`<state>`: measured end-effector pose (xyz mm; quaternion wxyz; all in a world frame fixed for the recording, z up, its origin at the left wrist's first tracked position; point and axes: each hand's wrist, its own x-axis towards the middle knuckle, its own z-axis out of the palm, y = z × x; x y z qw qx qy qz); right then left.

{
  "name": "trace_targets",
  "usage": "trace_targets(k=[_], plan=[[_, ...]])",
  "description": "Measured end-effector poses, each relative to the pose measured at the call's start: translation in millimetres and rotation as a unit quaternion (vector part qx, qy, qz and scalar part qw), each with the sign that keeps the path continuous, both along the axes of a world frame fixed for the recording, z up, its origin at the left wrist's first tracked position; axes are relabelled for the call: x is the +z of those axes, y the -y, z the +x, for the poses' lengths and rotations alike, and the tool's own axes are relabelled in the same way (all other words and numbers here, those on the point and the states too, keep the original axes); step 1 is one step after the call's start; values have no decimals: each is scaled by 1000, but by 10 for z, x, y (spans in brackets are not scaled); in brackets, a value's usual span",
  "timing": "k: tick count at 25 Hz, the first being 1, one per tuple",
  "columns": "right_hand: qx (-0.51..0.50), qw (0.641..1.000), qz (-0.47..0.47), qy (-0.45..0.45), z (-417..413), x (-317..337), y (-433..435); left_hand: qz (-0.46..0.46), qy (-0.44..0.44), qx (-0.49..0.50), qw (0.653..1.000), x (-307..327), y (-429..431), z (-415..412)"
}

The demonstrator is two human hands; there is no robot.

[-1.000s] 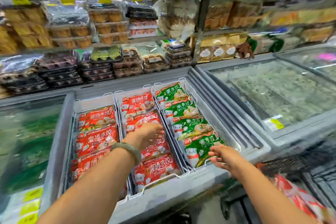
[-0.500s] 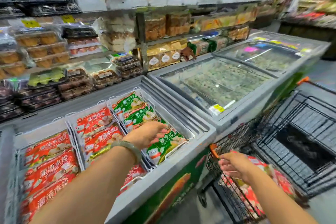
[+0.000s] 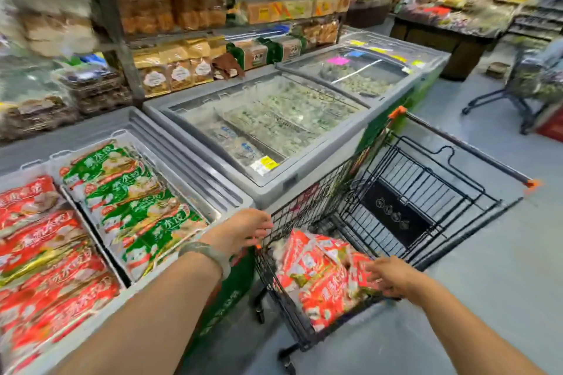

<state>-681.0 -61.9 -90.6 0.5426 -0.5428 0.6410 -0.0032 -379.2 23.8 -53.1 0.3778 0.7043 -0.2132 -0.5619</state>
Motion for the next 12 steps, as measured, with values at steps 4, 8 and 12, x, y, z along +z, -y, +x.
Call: trace_targets(k=[4, 8, 12], plan=[[11, 999, 30, -17, -379, -164, 188, 53, -13, -20, 998, -287, 307, -454], [-14, 999, 33, -40, -480, -469, 339, 104, -15, -40, 994, -441, 504, -685], [-36, 998, 38, -44, -368, -780, 530, 135, -16, -46, 990, -702, 873, -632]])
